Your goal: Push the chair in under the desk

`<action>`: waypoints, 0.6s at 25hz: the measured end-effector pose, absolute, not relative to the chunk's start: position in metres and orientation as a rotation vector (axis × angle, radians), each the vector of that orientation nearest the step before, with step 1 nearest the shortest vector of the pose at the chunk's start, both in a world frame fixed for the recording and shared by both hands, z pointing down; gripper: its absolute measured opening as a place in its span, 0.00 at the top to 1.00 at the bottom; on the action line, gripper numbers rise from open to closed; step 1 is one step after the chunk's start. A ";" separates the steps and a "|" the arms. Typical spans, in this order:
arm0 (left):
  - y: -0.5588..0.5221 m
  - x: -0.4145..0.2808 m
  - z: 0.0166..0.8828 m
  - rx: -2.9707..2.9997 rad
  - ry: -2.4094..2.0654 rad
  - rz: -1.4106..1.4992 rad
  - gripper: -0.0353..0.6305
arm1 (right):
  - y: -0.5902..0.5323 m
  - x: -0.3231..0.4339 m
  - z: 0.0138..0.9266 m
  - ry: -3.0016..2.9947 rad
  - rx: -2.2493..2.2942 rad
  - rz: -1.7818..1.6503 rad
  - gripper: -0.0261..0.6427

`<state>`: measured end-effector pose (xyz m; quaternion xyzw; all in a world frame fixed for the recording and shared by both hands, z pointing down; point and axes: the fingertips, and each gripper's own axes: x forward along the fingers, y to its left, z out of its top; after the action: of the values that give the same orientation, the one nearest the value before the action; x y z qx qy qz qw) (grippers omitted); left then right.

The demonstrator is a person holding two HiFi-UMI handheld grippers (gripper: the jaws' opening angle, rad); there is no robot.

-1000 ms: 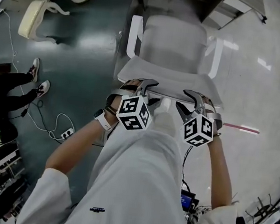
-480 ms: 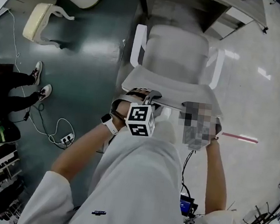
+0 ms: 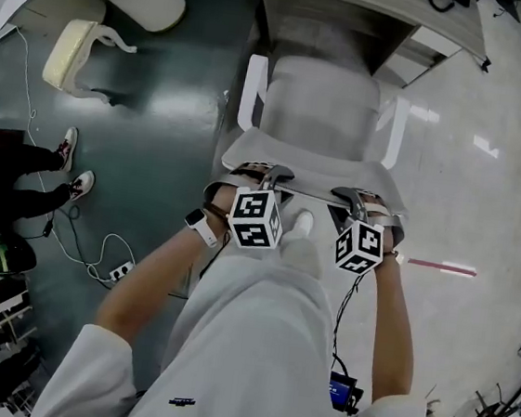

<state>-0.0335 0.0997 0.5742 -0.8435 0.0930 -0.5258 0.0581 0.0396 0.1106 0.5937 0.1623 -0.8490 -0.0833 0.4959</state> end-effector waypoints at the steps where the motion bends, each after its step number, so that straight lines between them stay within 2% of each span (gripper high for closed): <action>1: 0.094 -0.034 0.574 -2.552 0.294 -1.591 0.74 | 0.105 0.040 0.594 -2.056 0.394 -0.211 0.84; 15: 0.026 -0.035 0.576 -2.442 0.381 -1.555 0.73 | 0.039 0.039 0.594 -2.042 0.407 -0.232 0.84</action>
<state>-0.0349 0.0256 0.5758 -0.8311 0.1297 -0.5294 0.1105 0.0391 0.0391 0.5939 0.1682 -0.8443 -0.0959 0.4996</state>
